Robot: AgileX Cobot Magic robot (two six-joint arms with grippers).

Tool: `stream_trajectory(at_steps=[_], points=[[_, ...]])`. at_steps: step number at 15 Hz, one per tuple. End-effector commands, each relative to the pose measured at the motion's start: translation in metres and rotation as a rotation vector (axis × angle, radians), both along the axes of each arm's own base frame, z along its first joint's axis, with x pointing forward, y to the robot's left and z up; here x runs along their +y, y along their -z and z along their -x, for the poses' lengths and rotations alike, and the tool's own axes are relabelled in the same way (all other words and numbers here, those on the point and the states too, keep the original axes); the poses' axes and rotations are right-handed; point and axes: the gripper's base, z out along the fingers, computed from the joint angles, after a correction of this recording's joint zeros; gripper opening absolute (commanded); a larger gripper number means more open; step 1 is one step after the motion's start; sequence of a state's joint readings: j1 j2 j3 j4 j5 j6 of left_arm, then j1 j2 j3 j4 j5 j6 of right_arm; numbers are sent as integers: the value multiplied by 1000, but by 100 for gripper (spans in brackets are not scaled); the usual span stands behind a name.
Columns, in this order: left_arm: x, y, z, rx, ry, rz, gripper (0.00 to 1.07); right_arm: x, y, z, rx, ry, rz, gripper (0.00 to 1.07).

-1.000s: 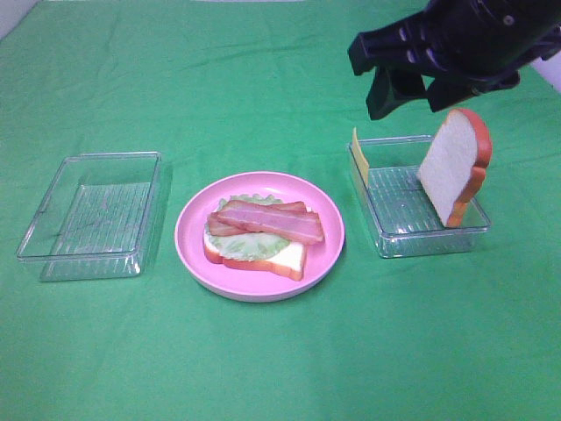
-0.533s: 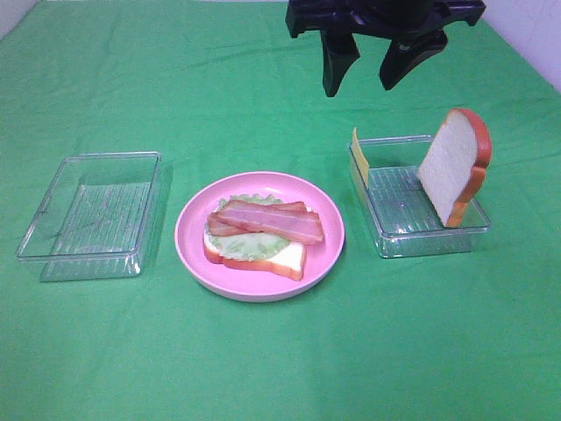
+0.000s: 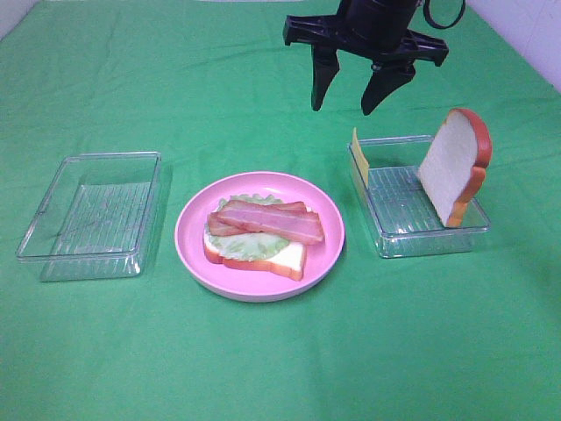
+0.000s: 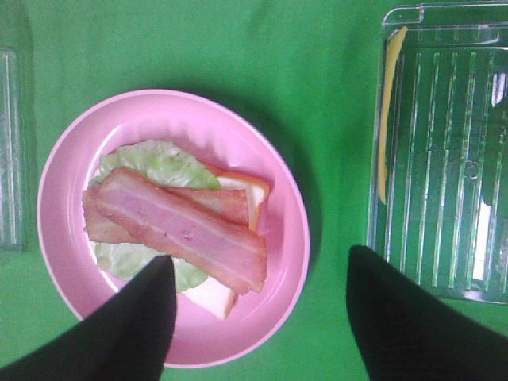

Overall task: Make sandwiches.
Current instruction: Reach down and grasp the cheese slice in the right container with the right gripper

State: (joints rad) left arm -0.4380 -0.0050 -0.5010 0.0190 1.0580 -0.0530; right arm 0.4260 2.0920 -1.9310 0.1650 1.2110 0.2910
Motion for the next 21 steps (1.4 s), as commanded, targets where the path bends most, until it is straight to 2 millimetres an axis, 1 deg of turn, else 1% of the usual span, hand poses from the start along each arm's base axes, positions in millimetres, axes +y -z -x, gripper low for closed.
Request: stream_trajectory(at_steps=[1,2,5,7,11,12,14,15,18,21], points=[[1,-1,2,-27,4,9,64,-7,15,-7,48,-3,20,59],[1,-1,2,-27,4,9,64,-8,17,-9,47,0,26,59],[1,-1,2,-27,4,9,64,-9,45,-19,73,6,61,59],[1,-1,2,-27,4,9,64,-9,49,-20,74,4,62,59],[1,-1,2,-27,4,9,64,-8,65,-28,46,8,77,58],[1,-1,2,-27,4,9,64,-8,65,-28,46,8,77,58],[1,-1,2,-27,4,9,64,-8,79,-30,74,5,98,56],[1,-1,2,-27,4,9,64,-8,84,-31,80,5,102,54],[1,-1,2,-27,4,9,64,-10,84,-32,70,2,130,45],[1,-1,2,-27,4,9,64,-10,83,-32,65,1,130,45]])
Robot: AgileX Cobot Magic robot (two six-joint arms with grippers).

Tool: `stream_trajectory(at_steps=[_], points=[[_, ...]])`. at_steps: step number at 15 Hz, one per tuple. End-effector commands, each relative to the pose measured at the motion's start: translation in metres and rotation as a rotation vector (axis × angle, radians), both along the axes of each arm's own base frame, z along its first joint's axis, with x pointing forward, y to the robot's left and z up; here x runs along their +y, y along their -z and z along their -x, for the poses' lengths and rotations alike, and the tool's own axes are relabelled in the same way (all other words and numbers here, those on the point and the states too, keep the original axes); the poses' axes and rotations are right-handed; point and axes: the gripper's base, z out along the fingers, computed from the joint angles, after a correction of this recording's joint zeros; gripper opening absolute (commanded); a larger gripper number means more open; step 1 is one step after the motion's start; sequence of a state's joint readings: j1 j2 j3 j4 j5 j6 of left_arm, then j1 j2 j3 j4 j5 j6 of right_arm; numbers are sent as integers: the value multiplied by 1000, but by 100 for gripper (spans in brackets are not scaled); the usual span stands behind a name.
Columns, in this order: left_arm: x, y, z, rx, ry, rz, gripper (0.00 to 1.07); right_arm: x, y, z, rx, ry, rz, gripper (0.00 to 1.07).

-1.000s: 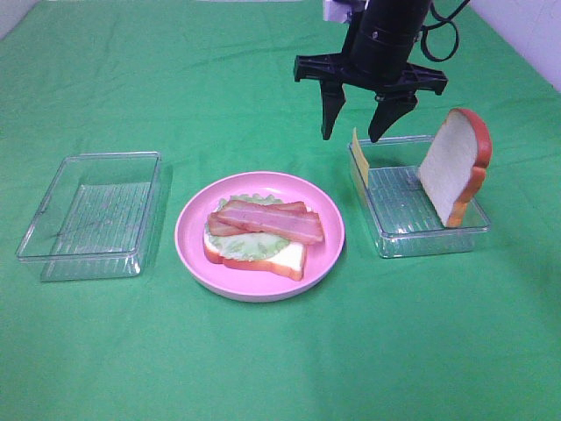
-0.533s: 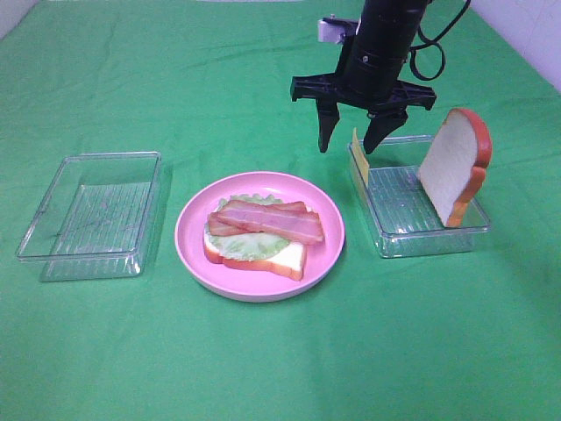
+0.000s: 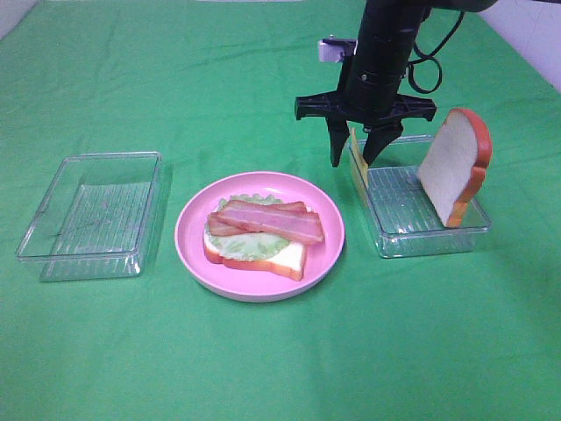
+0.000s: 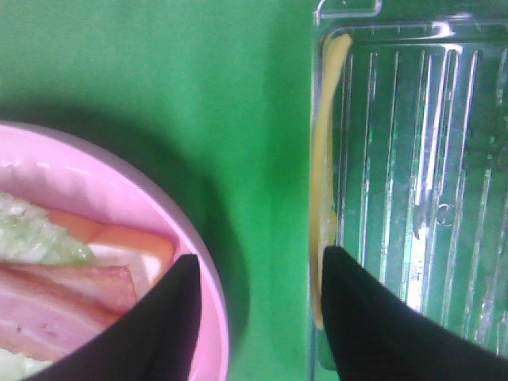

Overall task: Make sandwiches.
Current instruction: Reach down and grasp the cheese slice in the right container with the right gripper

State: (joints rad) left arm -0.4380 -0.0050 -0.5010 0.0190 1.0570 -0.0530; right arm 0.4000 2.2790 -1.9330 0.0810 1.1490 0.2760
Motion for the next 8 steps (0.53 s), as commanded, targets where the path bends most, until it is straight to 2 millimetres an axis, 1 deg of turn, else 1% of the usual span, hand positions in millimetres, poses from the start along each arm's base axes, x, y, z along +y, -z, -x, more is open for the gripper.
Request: stream_trajectory(at_steps=[1,4,5,7,8], points=[[1,0,2,-26,4,8,64,-2,-3,-2,-12,-4,0,45],[1,0,2,-26,4,8,64,-1,-12,0,-25,-9,-17,45],[1,0,2,-26,4,8,64,-1,-12,0,-25,-9,-17,45],[1,0,2,-26,4,8,64,-1,-20,0,-32,-14,-23,45],[1,0,2,-26,4,8,64,0,-28,-1,-39,-16,-26,45]])
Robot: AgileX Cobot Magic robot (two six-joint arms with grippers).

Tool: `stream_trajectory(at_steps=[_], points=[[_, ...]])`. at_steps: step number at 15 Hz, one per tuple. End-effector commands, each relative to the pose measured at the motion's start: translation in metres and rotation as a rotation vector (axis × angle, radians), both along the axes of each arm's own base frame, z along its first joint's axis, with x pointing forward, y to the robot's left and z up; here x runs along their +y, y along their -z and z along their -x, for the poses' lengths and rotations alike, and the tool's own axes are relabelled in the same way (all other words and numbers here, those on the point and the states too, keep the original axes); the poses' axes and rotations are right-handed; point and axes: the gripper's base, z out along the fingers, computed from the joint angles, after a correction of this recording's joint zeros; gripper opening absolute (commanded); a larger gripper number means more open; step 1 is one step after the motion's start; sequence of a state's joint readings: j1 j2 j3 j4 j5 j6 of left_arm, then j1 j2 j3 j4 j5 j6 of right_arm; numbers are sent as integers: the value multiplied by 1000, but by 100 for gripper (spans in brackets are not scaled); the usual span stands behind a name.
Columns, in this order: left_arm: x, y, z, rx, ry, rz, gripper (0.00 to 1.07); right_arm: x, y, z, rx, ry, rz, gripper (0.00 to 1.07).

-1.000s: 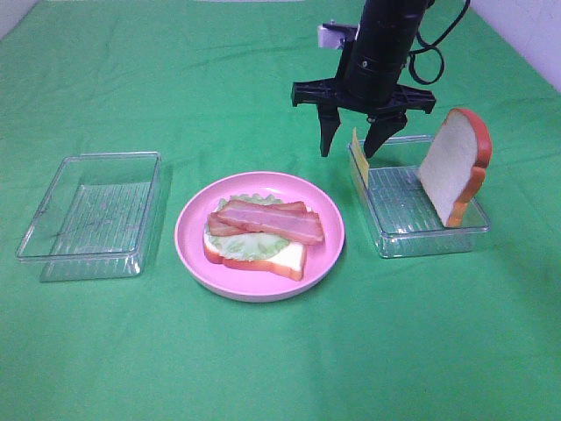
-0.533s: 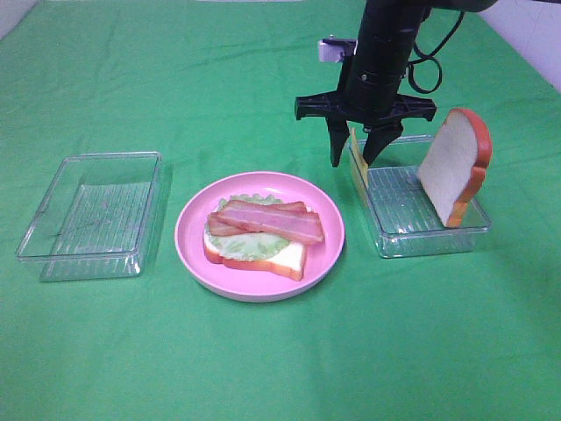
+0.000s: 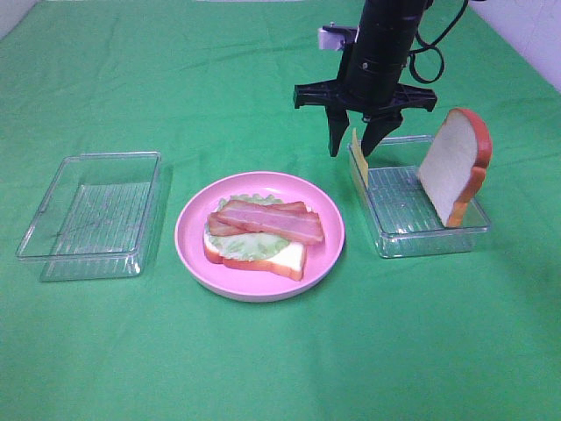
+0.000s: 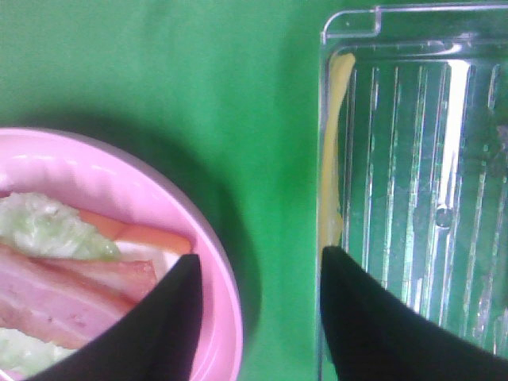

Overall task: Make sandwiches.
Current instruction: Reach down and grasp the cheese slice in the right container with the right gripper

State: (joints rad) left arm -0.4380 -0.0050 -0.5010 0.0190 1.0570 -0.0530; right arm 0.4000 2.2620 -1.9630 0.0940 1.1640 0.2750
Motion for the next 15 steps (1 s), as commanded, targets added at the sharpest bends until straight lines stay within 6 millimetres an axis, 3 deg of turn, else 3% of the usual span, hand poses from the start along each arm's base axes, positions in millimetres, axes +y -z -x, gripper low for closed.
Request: stream_trajectory(at_steps=[1,3,5,13,15], points=[[1,0,2,-26,4,8,64,-2,-18,-2,-24,-22,-5,45],[1,0,2,-26,4,8,64,-1,-24,-3,-37,-32,-8,46],[1,0,2,-26,4,8,64,-3,-25,-4,-49,-42,22,54],[1,0,2,-26,4,8,64,-1,16,-11,30,-68,54,55],[1,0,2,-26,4,8,64,-1,17,-11,32,-68,55,54]])
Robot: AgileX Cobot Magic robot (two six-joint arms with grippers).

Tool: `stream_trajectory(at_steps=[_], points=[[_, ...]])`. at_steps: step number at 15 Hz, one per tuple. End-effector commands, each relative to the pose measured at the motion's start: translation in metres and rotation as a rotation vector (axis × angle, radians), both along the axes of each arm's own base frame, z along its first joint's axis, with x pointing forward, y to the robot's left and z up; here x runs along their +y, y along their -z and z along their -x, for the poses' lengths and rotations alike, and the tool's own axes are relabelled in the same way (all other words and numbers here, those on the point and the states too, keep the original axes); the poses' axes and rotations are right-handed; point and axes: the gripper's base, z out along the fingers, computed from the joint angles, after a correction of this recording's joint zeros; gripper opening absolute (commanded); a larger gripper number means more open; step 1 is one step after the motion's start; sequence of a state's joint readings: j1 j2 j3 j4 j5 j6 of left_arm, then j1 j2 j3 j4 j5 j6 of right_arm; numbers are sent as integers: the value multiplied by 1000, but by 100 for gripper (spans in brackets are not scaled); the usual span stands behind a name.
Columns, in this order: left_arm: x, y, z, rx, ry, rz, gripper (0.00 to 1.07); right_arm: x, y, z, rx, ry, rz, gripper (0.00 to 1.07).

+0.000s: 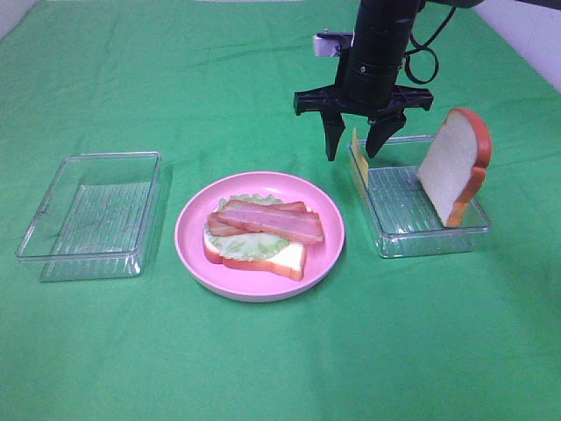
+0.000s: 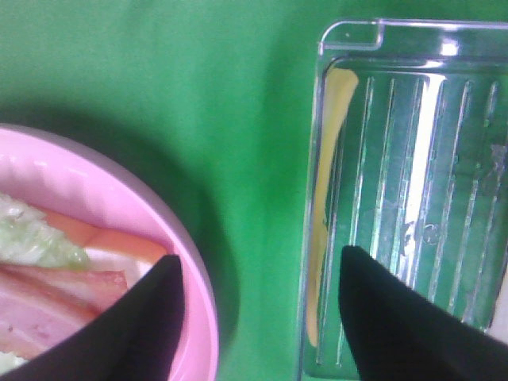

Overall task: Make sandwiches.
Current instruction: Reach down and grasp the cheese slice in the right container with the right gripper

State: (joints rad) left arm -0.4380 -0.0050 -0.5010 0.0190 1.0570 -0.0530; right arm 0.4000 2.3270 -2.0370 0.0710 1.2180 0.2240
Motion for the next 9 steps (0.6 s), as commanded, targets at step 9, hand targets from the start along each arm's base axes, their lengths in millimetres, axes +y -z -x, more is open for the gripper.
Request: stream_trajectory(at_steps=[9], points=[[1,0,2,-26,4,8,64,-6,8,-1,26,-16,52,0]])
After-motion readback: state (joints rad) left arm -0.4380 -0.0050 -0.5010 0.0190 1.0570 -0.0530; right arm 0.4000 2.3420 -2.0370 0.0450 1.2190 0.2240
